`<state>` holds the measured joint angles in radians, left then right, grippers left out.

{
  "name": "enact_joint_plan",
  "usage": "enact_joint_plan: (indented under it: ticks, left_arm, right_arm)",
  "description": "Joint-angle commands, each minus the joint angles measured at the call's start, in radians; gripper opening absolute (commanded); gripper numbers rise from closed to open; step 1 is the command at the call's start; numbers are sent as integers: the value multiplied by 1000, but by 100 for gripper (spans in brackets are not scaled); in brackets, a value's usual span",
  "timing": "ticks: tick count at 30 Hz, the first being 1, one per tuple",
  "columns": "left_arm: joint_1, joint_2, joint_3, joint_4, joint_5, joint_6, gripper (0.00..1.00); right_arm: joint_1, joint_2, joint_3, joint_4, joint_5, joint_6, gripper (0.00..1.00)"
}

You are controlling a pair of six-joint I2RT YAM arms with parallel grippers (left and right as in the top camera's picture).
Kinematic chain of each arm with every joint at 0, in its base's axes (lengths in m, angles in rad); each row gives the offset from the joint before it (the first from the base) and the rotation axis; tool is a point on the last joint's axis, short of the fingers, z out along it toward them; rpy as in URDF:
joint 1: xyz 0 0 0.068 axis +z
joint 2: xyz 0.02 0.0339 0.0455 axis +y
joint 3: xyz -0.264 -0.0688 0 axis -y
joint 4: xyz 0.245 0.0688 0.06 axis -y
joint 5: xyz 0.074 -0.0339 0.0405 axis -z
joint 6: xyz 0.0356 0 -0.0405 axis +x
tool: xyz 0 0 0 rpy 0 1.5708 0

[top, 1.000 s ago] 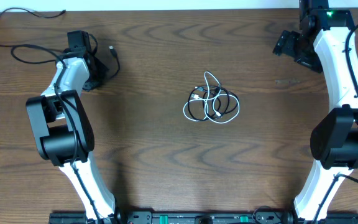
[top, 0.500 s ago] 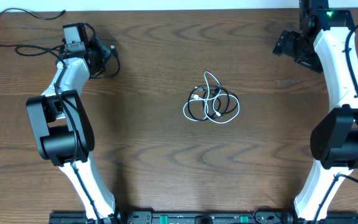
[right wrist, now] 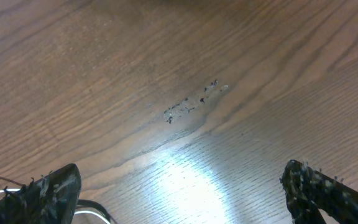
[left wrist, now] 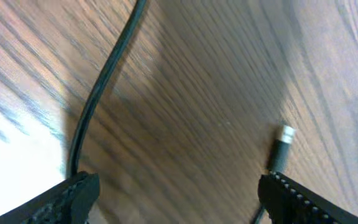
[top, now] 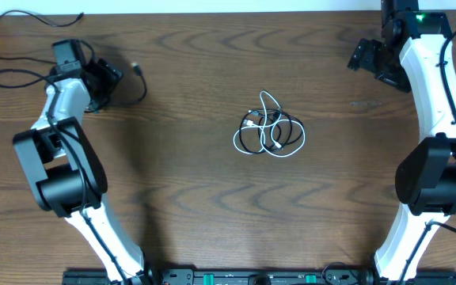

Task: Untangle cables

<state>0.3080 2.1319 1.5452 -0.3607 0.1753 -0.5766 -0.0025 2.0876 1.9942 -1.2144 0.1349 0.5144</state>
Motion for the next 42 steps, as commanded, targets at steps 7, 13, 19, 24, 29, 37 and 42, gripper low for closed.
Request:
enact_joint_plan:
  ticks: [7, 13, 19, 24, 29, 37, 42]
  left_arm:
    - [-12, -156, 44, -121, -11, 68, 97]
    - [-12, -113, -3, -214, -41, 226, 97]
    - [-12, -22, -16, -275, -94, 198, 81]
    - [-12, 0, -16, -266, -94, 198, 62]
    - [-13, 5, -16, -252, -93, 160, 61]
    - [-17, 81, -16, -203, -29, 126, 52]
    - [-36, 98, -16, -149, 1, 90, 25]
  right_arm:
    - [-7, 7, 4, -2, 13, -7, 99]
    - [-7, 7, 4, -2, 13, -7, 99]
    - [-7, 7, 4, -2, 13, -7, 99]
    - [-7, 7, 4, -2, 13, -7, 99]
    - [-7, 7, 4, -1, 13, -7, 99]
    - [-7, 7, 4, -2, 13, -7, 99]
    - [-7, 7, 4, -2, 13, -7, 99]
